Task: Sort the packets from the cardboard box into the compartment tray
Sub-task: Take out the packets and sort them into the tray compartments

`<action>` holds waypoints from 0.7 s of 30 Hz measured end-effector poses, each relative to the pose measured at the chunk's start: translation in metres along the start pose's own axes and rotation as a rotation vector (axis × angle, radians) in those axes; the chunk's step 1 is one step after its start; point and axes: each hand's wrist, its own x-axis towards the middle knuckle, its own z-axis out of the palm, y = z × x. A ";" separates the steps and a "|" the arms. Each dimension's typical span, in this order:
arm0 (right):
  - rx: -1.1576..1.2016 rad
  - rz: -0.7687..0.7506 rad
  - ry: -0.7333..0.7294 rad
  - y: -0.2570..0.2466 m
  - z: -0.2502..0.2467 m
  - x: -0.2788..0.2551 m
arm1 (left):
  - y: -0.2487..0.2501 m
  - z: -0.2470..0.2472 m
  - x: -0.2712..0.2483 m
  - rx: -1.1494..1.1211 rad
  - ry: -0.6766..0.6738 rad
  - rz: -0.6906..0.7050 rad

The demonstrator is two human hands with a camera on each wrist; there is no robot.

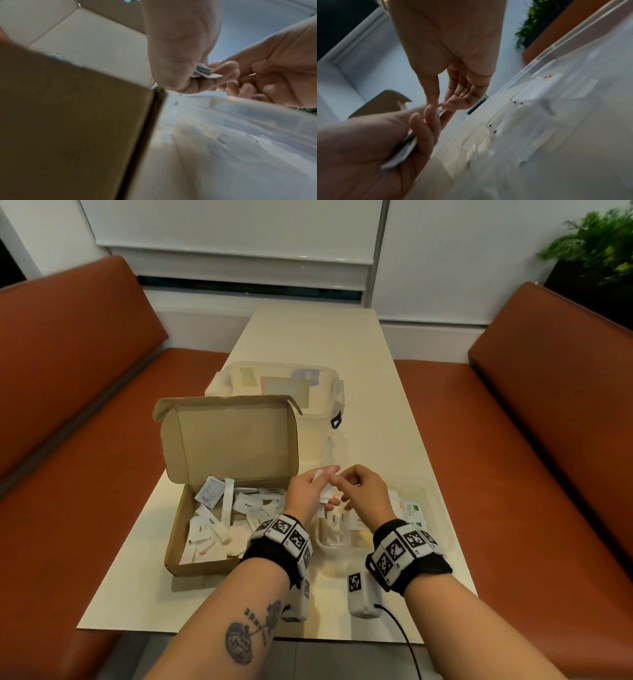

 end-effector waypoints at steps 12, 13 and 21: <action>0.134 0.018 -0.001 0.017 -0.033 0.004 | 0.005 0.019 -0.003 0.109 -0.145 -0.116; 0.151 0.026 0.021 0.019 -0.036 0.005 | 0.006 0.020 -0.002 0.104 -0.135 -0.141; 0.103 0.061 0.043 0.024 -0.051 0.008 | 0.001 0.023 -0.003 0.124 -0.113 -0.051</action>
